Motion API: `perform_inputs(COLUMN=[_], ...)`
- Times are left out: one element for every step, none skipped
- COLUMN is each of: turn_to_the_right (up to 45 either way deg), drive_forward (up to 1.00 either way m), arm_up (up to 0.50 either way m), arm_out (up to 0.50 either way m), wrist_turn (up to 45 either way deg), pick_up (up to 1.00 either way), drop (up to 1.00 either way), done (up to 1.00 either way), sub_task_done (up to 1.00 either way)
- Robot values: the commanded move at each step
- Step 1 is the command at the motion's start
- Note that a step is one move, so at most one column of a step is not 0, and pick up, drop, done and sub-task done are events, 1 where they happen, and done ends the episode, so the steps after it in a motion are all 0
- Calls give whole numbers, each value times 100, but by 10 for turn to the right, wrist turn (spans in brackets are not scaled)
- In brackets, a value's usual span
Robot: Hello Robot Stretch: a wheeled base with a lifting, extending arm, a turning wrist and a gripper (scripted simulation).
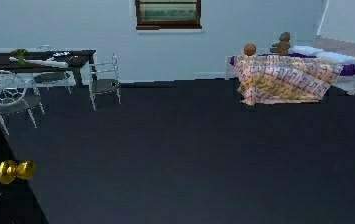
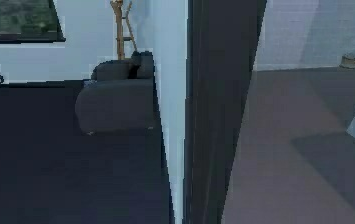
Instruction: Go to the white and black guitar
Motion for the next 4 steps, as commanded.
perform_inputs(turn_to_the_right=[0,450,300,0], drive_forward=[5,0,0,30], arm_up=[0,0,0,0], arm_out=[0,0,0,0], wrist_turn=[0,0,0,0], pick_up=[0,0,0,0], drop=[0,0,0,0], done=[0,0,0,0], sub_task_done=[0,0,0,0])
